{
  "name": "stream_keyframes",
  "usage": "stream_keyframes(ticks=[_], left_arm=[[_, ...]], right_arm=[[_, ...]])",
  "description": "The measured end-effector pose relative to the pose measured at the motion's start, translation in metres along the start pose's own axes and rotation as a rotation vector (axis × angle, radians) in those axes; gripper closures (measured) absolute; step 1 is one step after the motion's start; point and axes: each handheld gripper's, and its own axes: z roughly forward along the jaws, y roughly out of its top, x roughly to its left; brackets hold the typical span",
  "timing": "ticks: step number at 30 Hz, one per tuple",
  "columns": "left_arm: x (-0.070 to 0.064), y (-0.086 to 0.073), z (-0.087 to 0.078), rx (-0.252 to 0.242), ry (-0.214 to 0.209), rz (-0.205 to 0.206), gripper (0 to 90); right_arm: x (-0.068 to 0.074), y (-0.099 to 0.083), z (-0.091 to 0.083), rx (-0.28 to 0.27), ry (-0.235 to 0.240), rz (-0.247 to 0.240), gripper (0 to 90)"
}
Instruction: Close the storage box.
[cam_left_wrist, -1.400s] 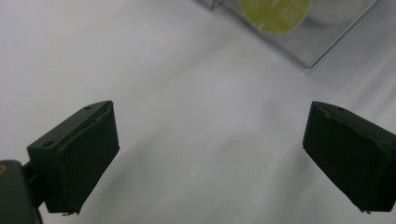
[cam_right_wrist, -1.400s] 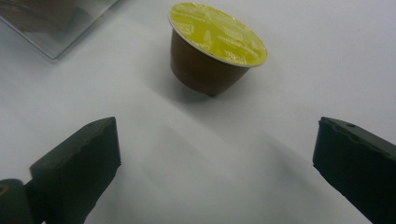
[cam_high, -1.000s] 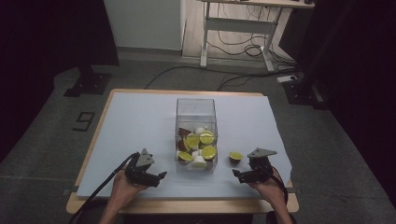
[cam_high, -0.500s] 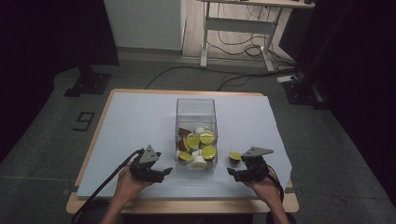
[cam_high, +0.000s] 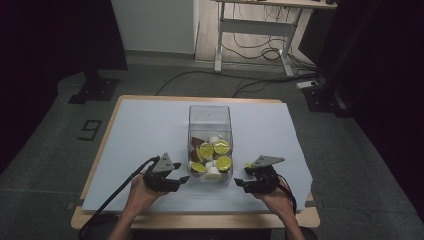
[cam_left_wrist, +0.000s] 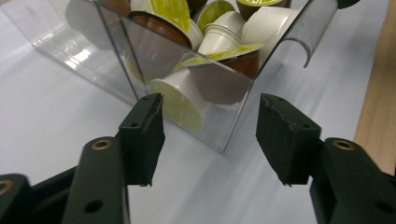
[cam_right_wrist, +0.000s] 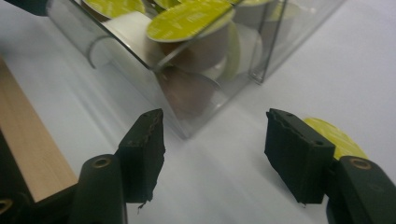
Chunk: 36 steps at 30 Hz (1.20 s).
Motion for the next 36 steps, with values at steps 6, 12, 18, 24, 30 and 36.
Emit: stream_keyframes(ticks=[6, 12, 18, 24, 30, 36], left_arm=[[0.000, 0.000, 0.004, -0.002, -0.018, 0.001, 49.0], [-0.003, 0.003, 0.009, 0.010, -0.023, 0.026, 52.3], [-0.002, 0.005, 0.012, 0.006, -0.017, 0.030, 54.1], [-0.001, 0.006, 0.012, 0.004, -0.024, 0.027, 54.3], [0.000, 0.008, 0.015, 0.000, -0.026, 0.026, 54.6], [0.002, 0.009, 0.016, 0.001, -0.029, 0.018, 54.5]], right_arm=[[0.005, 0.007, 0.002, -0.009, 0.021, -0.008, 44.2], [0.008, 0.013, 0.003, -0.005, 0.019, -0.014, 50.5], [0.008, 0.014, 0.005, 0.000, 0.024, -0.020, 56.0], [0.008, 0.016, 0.005, -0.001, 0.022, -0.024, 56.8], [0.007, 0.018, 0.007, 0.005, 0.003, -0.022, 59.6], [0.005, 0.019, 0.007, 0.004, 0.000, -0.021, 61.5]])
